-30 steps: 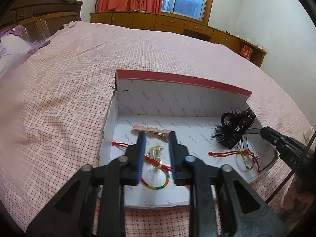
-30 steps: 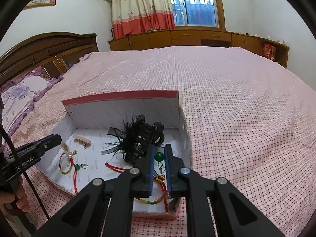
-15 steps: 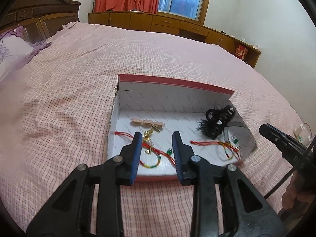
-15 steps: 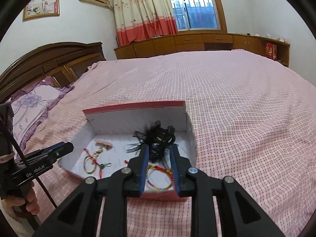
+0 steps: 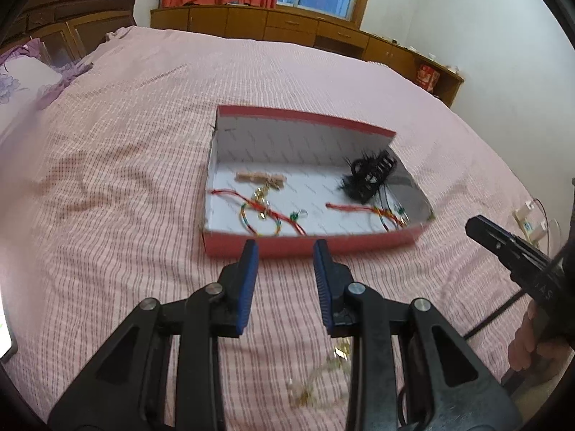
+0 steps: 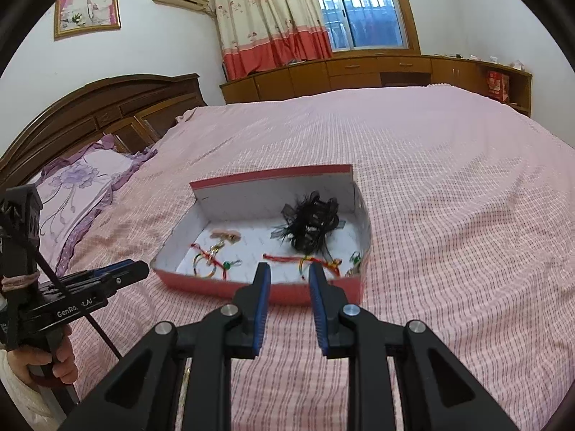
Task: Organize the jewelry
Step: 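Withdraw both grippers from the box toward the clear bead bracelet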
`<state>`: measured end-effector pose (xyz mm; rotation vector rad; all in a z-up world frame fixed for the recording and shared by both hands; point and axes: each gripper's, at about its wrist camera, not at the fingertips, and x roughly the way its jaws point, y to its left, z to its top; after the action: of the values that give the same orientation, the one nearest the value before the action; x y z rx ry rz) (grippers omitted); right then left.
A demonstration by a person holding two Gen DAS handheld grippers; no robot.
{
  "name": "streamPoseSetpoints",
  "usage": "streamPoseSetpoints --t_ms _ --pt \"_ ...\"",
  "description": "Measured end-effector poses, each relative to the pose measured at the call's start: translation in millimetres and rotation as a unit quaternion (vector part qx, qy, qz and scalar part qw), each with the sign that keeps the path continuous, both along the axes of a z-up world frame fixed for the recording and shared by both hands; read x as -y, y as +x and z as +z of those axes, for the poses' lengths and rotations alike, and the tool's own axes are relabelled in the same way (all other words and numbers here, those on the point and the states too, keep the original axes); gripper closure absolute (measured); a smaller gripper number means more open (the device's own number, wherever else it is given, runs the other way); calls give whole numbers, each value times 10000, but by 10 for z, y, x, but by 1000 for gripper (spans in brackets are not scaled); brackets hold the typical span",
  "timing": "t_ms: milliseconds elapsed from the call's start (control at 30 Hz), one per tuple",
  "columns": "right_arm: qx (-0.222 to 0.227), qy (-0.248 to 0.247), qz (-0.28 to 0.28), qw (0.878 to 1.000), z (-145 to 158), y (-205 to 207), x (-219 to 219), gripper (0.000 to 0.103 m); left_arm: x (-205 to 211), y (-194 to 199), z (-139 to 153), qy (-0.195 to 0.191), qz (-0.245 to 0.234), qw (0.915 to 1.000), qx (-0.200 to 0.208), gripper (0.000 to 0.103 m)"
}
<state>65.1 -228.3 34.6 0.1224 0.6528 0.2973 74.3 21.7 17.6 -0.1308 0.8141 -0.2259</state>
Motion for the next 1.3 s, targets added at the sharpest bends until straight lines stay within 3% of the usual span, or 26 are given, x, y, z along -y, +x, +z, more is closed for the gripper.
streamPoseSetpoints --t_ms 567,900,1133,1200,1300 --pt "-338 -41 117 9994 -178 -453 -2 76 116 -383 -338 231 -510 9950 -824 80" --pt "-528 -21 64 9986 -283 -523 57 76 237 -408 -597 313 -958 9854 -1369 80" --pt "-597 -48 30 9982 -314 -518 41 76 317 -413 -732 538 -1082 9828 -1399 82" --pt "-622 -68 31 9980 -326 -506 23 76 322 -413 -750 632 -1096 9828 -1343 91" --pt "-645 -98 42 9979 -343 -502 -11 76 295 -410 -752 558 -1098 9840 -1291 95"
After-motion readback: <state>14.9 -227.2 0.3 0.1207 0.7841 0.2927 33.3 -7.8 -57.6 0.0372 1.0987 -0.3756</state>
